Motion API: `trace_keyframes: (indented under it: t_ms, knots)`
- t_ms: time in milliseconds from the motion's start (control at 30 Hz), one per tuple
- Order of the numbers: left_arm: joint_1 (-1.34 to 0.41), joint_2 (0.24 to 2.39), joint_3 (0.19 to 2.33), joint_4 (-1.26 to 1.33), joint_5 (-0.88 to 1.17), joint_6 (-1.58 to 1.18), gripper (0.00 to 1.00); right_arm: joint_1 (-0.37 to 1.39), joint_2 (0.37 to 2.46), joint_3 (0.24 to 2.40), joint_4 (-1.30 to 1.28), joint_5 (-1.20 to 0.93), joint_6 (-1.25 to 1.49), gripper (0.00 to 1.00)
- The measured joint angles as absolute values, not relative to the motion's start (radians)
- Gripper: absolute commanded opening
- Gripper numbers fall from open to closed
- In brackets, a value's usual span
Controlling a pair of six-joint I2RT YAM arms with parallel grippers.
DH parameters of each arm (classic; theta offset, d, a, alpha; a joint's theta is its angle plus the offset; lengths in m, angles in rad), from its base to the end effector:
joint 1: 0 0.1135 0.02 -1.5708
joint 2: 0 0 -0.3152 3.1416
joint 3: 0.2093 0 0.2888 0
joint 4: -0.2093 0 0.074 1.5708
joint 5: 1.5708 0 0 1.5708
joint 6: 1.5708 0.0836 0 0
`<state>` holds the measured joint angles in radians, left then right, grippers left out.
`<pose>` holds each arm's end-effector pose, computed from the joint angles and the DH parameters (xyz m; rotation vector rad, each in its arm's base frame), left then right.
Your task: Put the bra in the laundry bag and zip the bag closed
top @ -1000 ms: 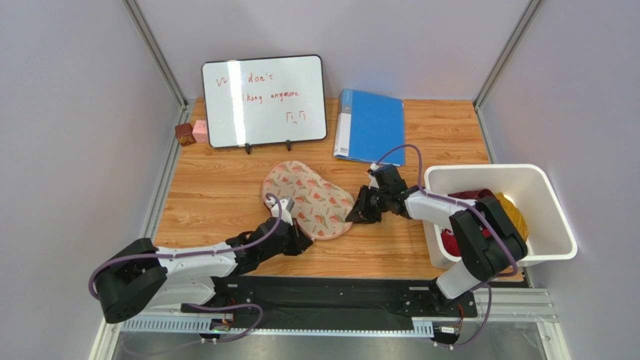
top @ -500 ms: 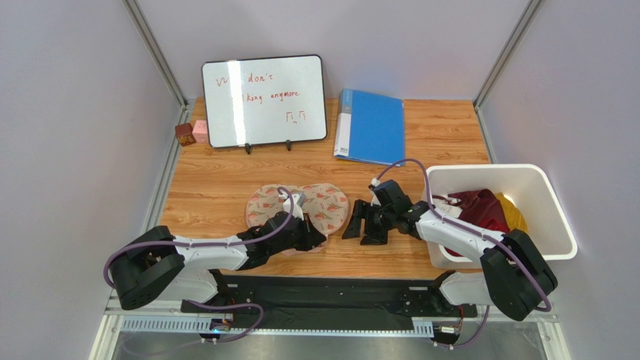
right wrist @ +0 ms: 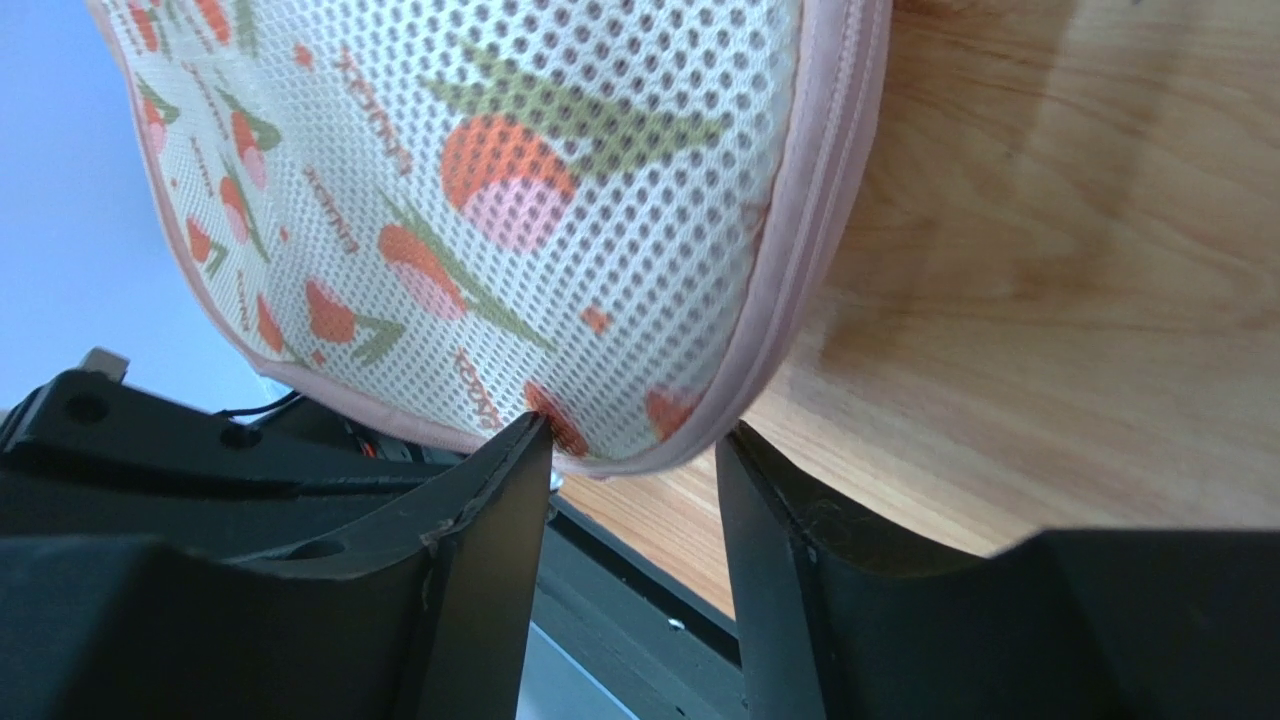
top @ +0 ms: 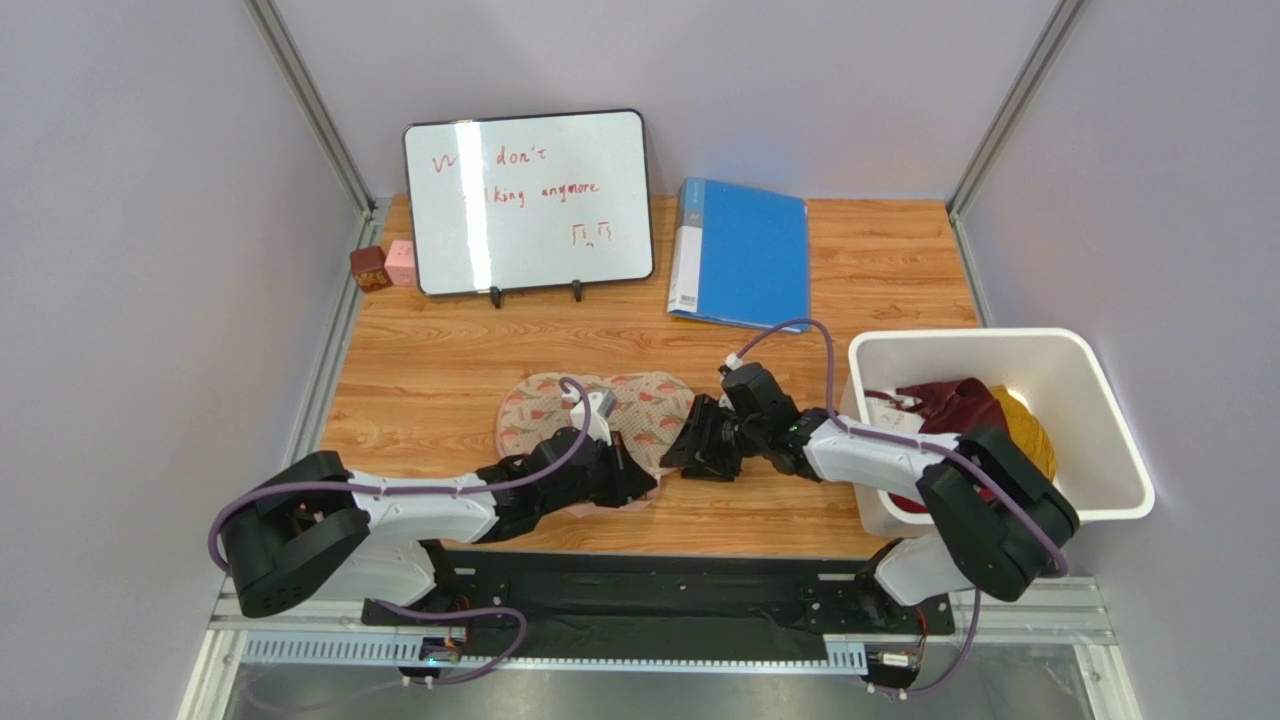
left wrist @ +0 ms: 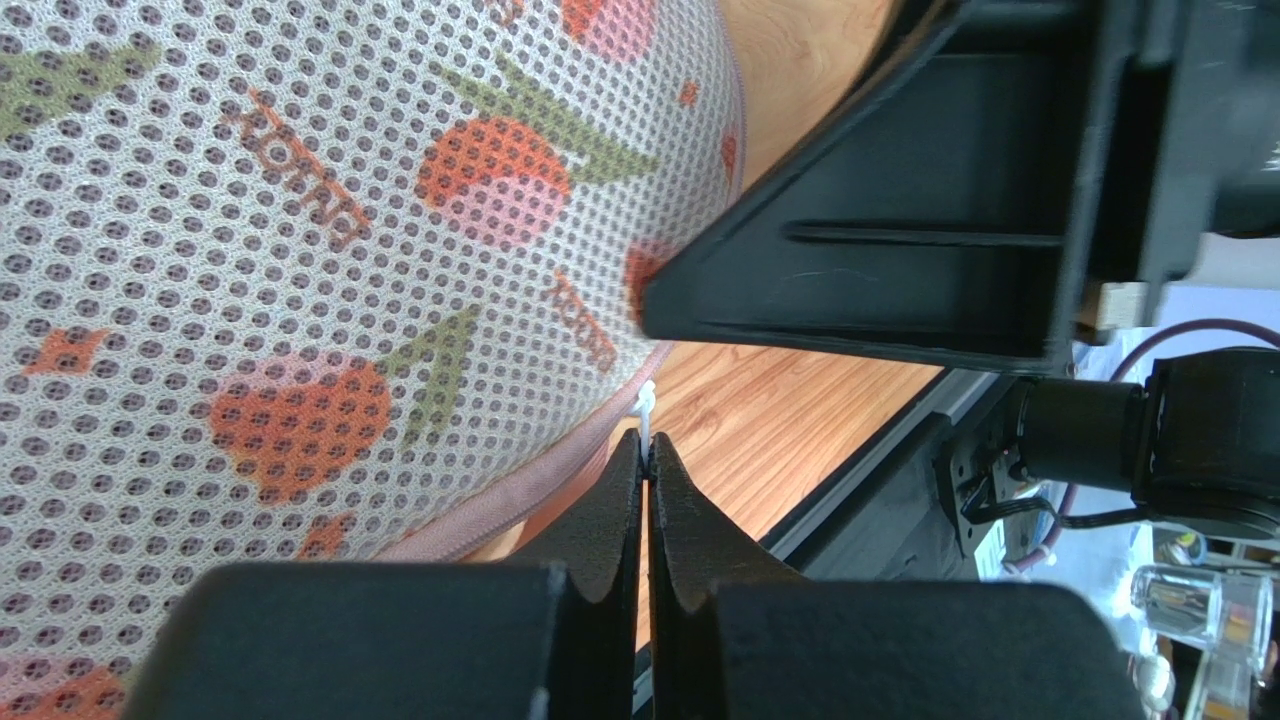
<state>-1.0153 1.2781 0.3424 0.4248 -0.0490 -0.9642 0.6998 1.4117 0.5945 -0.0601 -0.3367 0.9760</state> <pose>0.1524 -0.2377 0.1465 0.0257 2.2954 -1.0932 0.2154 0.2175 0.1422 0.2097 2.7268 1.0435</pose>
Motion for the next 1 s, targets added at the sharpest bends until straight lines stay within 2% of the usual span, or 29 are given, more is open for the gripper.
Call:
trace_keyframes:
  t_ms: [67,133,167,200,233,300,500,800,1000]
  knots:
    - [-1.016,1.278,0.342,0.425,-0.049,-0.964,0.0,0.706,1.449,0.595,-0.029,-0.343,0.991,0.42]
    - [-1.017,1.277,0.342,0.424,-0.05,-0.964,0.0,0.71,1.467,0.595,-0.012,-0.344,1.001,0.29]
    - [-1.017,1.277,0.342,0.422,-0.05,-0.964,0.0,0.712,1.47,0.595,-0.006,-0.342,1.005,0.27]
    - [-1.017,1.275,0.342,0.418,-0.053,-0.965,0.0,0.712,1.47,0.595,-0.005,-0.342,1.007,0.22]
    - [-1.018,1.271,0.342,0.409,-0.059,-0.97,0.0,0.712,1.47,0.595,-0.004,-0.34,1.009,0.09]
    - [-1.019,1.259,0.342,0.387,-0.072,-0.982,0.0,0.712,1.47,0.6,-0.011,-0.337,1.002,0.0]
    - [-1.02,1.129,0.303,0.279,-0.148,-1.036,0.0,0.693,1.47,0.631,-0.041,-0.34,0.966,0.0]
    - [-1.021,0.625,0.134,-0.054,-0.276,-1.148,0.0,0.622,1.449,0.632,-0.131,-0.349,0.86,0.0]
    - [-1.021,0.442,0.117,-0.142,-0.273,-1.121,0.0,0.614,1.456,0.684,-0.184,-0.352,0.777,0.0]
